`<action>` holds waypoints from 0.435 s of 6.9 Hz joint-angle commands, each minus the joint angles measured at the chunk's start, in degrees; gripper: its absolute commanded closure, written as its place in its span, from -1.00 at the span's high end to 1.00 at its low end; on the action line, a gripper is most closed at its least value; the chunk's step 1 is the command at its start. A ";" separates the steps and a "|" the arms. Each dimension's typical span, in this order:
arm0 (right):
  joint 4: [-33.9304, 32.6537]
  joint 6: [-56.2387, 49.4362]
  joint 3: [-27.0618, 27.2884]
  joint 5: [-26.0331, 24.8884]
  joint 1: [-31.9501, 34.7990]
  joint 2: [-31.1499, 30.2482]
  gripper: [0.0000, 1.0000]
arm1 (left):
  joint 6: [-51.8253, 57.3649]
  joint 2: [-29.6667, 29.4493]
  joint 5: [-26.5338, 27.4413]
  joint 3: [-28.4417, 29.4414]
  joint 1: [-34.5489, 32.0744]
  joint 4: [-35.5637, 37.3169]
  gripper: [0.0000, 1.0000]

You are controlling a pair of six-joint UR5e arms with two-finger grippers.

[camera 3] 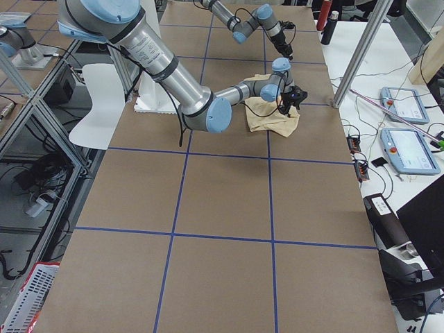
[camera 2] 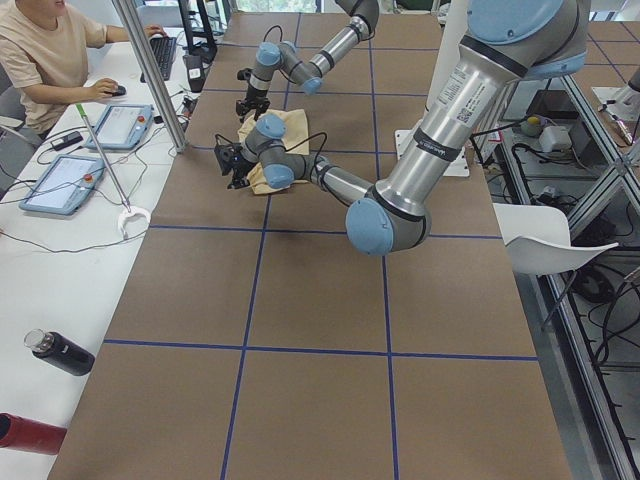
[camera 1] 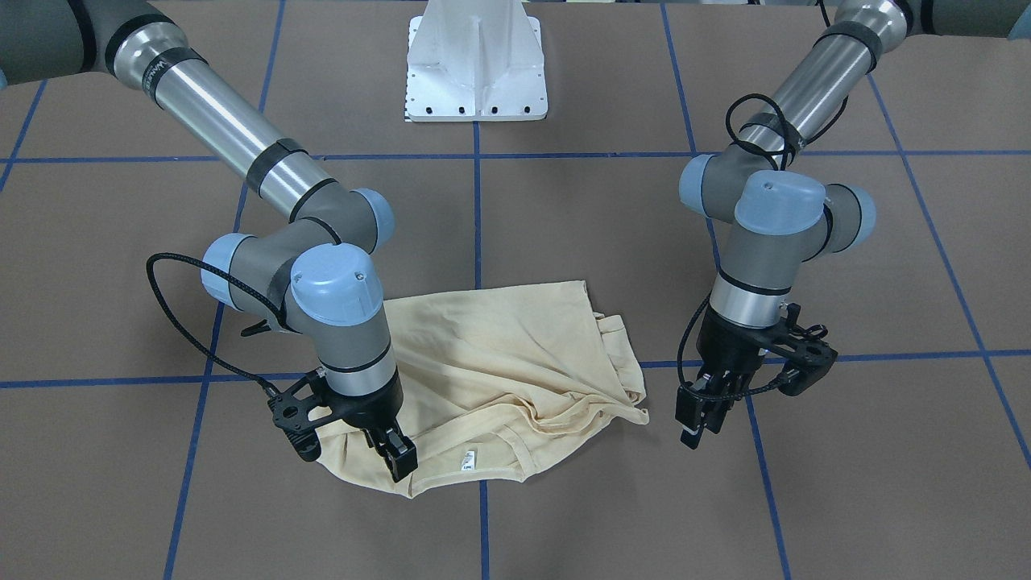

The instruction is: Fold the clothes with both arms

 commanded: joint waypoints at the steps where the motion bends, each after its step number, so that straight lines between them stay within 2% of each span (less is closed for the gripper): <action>1: 0.00 0.00 -0.19 -0.04 -0.26 -0.01 0.29 | 0.00 0.02 -0.06 0.01 0.00 0.00 0.11; 3: 0.00 0.00 -0.19 -0.04 -0.35 0.08 -0.19 | 0.00 0.02 -0.06 0.01 0.00 0.00 0.11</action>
